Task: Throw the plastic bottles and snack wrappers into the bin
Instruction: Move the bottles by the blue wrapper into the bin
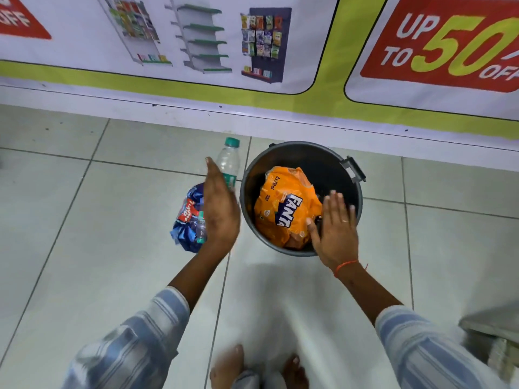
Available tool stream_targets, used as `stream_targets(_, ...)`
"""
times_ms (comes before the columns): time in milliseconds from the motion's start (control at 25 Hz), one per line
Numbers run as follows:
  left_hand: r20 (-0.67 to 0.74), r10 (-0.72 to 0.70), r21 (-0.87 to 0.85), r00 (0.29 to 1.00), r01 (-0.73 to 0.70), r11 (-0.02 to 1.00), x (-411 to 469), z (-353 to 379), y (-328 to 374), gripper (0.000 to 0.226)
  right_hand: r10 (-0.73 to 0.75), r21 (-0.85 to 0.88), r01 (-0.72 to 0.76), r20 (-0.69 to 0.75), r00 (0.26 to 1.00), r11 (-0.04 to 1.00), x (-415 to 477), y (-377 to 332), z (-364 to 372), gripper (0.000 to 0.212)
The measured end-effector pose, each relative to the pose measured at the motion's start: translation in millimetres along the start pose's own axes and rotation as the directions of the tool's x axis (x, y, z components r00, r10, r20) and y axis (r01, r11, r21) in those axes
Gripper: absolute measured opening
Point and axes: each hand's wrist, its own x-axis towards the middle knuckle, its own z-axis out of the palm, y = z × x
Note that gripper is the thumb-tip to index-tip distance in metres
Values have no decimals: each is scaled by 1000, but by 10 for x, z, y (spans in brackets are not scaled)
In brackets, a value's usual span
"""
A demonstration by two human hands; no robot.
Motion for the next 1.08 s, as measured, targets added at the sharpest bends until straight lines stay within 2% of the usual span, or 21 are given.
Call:
stream_targets(80, 75, 45, 76, 996, -51, 996, -116, 111, 194, 72, 223, 63, -221, -25, 975, 973, -17, 47, 11, 72)
stream_targets(160, 145, 61, 128, 987, -80, 989, -182, 310, 283, 76, 324, 108, -321, -5, 946, 941, 27, 34, 11, 74)
stream_targets(280, 294, 71, 214, 953, -138, 967, -247, 659, 326, 79, 372, 126, -370, 6, 928, 921, 98, -21, 19, 77)
stream_targets(440, 449, -40, 473, 893, -200, 858, -190, 960, 218, 71, 395, 97, -392, -4, 919, 915, 109, -11, 63, 78)
stream_targets(520, 423, 1, 505, 906, -237, 830, -135, 949, 105, 65, 388, 101, -385, -12, 921, 917, 111, -5, 87, 79)
stream_targets(640, 233, 219, 404, 947, -299, 864, -70, 763, -166, 60, 388, 109, -383, -28, 921, 917, 115, -6, 107, 80)
stream_targets(720, 119, 257, 410, 959, -283, 867, -4, 596, -412, 60, 391, 116, -385, -35, 920, 916, 114, -9, 113, 80)
stream_targets(800, 44, 126, 439, 991, -133, 889, 49, 463, -693, 60, 389, 113, -383, -41, 920, 917, 111, -13, 107, 81)
stream_targets(880, 38, -134, 459, 990, 102, 883, 65, 401, -1054, 60, 380, 113, -373, -48, 924, 921, 105, -14, 97, 82)
stream_targets(920, 72, -265, 498, 962, 196, 845, 55, 389, -1263, 62, 371, 114, -363, -63, 927, 925, 101, -17, 96, 81)
stream_targets(1000, 167, -481, 597, 860, 300, 744, 25, 390, -1673, 65, 340, 109, -329, -107, 934, 938, 96, -16, 115, 79)
stream_targets(1080, 220, -557, 621, 801, 325, 713, 59, 445, -1983, 67, 308, 97, -296, -151, 939, 950, 99, 7, 151, 77)
